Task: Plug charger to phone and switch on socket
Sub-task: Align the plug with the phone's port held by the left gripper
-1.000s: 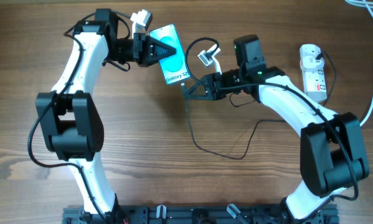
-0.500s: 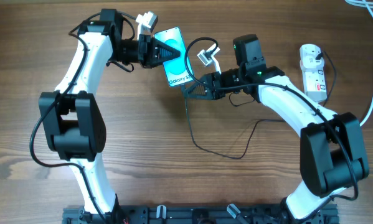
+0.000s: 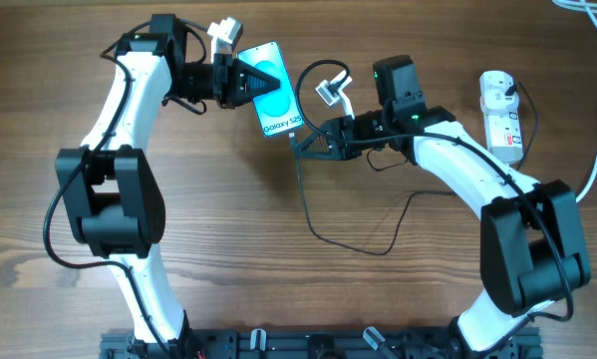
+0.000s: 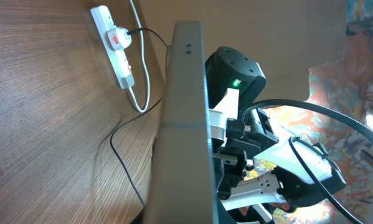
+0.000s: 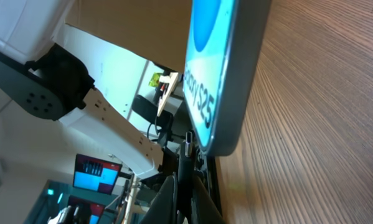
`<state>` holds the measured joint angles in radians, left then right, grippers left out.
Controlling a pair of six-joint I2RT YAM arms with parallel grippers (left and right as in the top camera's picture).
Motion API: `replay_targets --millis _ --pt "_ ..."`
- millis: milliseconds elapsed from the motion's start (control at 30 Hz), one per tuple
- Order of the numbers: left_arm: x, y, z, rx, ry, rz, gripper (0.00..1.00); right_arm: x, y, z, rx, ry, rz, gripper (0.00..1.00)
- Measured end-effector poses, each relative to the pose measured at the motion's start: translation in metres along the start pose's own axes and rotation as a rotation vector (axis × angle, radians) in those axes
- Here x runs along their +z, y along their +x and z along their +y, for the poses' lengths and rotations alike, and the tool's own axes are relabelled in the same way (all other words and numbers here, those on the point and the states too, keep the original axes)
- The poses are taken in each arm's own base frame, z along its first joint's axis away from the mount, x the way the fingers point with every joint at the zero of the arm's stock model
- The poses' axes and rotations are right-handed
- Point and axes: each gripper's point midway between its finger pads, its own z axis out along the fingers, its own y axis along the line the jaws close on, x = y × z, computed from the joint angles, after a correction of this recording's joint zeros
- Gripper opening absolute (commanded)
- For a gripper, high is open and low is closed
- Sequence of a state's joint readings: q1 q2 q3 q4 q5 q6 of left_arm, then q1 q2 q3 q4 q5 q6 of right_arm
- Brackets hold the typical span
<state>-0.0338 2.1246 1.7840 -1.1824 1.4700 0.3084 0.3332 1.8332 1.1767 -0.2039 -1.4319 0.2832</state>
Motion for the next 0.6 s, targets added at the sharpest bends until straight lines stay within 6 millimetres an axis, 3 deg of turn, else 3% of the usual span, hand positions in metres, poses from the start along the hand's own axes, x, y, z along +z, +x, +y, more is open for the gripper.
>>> replay_targets --millis 600 --pt "0.013 0.004 -0.006 0.004 0.028 0.025 0.04 0.0 0.0 0.001 0.001 -0.004 0.001 0.04"
